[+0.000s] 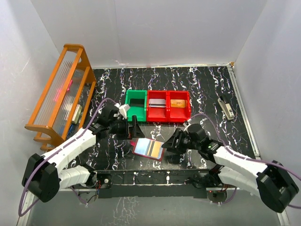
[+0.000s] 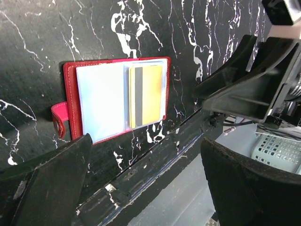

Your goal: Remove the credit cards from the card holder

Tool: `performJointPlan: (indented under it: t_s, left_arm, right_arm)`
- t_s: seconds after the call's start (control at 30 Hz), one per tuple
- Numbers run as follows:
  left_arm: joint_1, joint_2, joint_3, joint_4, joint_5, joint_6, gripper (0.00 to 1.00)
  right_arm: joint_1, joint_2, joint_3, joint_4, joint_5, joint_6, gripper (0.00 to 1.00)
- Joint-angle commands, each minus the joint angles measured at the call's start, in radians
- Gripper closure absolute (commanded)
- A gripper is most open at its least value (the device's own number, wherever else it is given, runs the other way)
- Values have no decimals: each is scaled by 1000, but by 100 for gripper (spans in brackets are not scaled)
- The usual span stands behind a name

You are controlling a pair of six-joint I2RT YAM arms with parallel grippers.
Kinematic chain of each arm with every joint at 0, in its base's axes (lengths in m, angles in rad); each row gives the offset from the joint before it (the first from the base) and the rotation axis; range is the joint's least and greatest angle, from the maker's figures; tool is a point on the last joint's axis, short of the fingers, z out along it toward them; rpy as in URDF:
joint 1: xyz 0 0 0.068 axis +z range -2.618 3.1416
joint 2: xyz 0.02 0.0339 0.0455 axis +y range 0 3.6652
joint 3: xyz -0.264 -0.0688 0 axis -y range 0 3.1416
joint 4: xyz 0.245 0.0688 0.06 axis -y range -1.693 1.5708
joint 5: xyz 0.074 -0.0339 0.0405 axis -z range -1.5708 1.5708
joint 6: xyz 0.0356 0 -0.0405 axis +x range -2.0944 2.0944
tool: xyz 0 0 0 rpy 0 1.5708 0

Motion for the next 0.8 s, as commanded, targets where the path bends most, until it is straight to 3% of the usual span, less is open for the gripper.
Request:
performJointPlan:
  t_s: [0.0,0.3,0.4,0.63,0.77]
  left_arm:
    - [-14,-56,-35,19,-19,-84,1]
    - [-16,-144,-103,38,-44,-158,3]
    - [-14,-133,-114,55,-31,-163,5]
    - [-16,-69,-94,61,36,-128,7]
    - [-23,-26,-97,87,66,-119,9]
  right_arm:
    - [115,93,97,121,119,65,54]
    - [268,288,178,177,189,86,62]
    - [291,341,215,107,234,94,70]
    - [293,264,179,-19,395,99,71]
    - [255,269,102,117,300,102,71]
